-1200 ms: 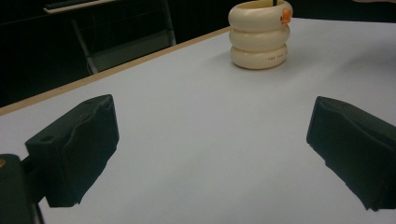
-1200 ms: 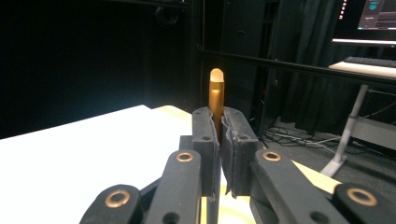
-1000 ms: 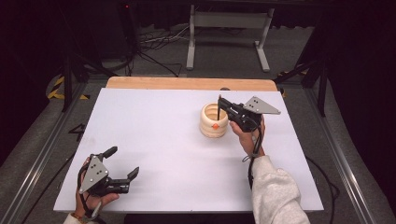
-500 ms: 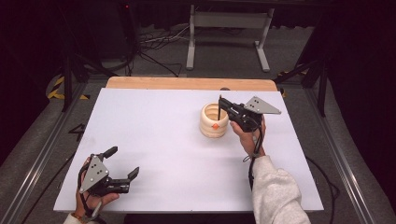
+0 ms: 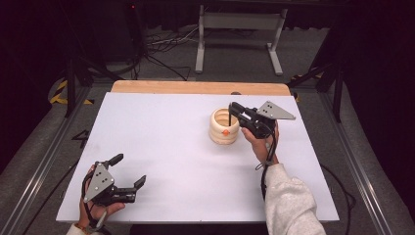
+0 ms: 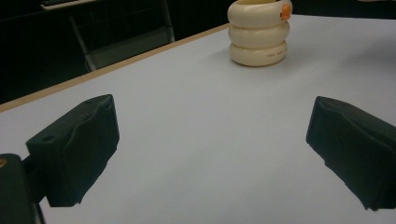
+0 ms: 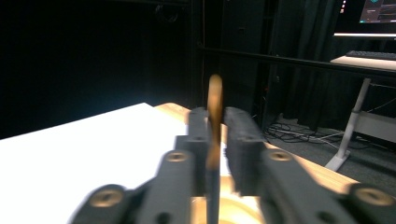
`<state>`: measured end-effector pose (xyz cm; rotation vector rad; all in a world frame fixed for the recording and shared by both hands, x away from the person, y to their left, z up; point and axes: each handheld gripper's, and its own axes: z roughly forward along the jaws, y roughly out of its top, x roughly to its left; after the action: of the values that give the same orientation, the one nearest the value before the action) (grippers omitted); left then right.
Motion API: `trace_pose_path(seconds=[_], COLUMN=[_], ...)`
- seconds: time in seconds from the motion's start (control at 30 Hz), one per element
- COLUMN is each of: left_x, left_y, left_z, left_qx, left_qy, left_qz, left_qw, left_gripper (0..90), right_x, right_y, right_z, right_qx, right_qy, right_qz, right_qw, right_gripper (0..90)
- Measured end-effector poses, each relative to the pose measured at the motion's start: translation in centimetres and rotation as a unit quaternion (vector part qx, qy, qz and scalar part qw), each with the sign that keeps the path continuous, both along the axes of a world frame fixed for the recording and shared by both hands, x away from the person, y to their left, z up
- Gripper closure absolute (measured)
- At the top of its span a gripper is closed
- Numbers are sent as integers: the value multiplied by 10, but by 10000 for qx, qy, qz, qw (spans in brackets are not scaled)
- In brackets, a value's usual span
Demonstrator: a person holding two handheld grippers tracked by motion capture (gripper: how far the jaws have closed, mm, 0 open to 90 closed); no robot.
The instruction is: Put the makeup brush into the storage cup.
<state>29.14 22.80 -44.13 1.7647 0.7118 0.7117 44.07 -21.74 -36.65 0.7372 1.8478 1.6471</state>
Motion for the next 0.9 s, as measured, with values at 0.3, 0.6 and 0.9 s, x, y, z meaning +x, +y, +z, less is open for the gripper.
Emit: trace_pose_path(seconds=[0.3, 0.6, 0.9], left_x=[0, 0, 0], left_y=[0, 0, 0], left_z=[0, 0, 0], left_qx=[7, 19, 14], left_qy=[14, 0, -15], left_qz=[-7, -12, -6], left_qw=[10000, 10000, 10000], left_gripper=[34, 34, 33], right_x=[-2, -7, -11], right_y=[-3, -2, -3], right_z=[-1, 4, 6], right_qx=[42, -115, -163], right_qy=[56, -59, -232], right_qz=[32, -50, -292], right_qw=[10000, 9999, 9992], right_gripper=[516, 375, 159])
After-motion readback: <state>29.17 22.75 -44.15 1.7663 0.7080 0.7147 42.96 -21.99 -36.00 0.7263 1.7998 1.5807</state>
